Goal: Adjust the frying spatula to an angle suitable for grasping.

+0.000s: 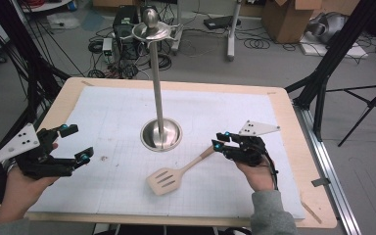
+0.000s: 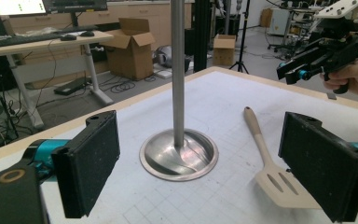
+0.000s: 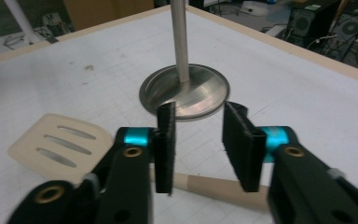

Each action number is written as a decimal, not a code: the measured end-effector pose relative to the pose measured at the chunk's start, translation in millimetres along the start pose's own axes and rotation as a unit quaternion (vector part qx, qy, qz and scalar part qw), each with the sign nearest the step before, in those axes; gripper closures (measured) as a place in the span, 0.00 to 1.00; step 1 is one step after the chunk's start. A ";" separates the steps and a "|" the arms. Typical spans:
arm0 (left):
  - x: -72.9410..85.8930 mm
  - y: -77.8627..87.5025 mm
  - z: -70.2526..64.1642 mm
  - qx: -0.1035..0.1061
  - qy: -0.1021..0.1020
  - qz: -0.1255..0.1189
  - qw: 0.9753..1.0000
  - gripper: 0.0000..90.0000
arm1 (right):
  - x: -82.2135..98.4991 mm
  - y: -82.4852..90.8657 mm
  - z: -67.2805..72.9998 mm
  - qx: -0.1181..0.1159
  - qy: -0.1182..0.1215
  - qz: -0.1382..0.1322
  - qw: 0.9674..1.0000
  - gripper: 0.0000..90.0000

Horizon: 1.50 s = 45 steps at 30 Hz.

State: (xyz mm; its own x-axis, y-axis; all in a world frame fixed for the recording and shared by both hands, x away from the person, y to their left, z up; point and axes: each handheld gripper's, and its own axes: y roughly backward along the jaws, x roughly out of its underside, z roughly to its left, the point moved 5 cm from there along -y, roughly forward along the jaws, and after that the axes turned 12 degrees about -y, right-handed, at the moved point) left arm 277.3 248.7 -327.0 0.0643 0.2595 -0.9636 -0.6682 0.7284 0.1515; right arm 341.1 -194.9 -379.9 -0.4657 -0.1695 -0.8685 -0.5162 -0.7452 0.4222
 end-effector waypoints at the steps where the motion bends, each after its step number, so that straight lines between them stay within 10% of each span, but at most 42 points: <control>1: 1.0 0.4 0.2 -0.001 0.001 0.001 1.000 0.14 | 0.5 -0.7 -0.5 0.002 -0.003 0.001 1.000 0.83; 5: 1.7 1.0 0.4 -0.002 0.002 0.002 1.000 0.14 | 2.9 -6.0 -2.0 -0.009 -0.005 0.003 1.000 0.99; 27: 9.2 1.0 -1.2 0.000 0.006 0.016 1.000 0.14 | 27.5 -62.0 -18.1 0.004 -0.048 0.053 0.997 1.00; 45: 13.9 0.2 -1.3 0.002 0.010 0.023 1.000 0.14 | 51.6 -106.0 2.8 0.013 -0.005 0.138 0.990 1.00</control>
State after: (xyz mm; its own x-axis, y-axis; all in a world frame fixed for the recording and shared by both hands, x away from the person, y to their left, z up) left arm 277.1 251.6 -340.6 0.0187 0.2804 -0.9597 -0.6665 0.7190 0.1971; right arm 369.8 -122.8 -468.7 -0.5990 -0.3575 -0.7165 -0.3866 -0.6545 0.6497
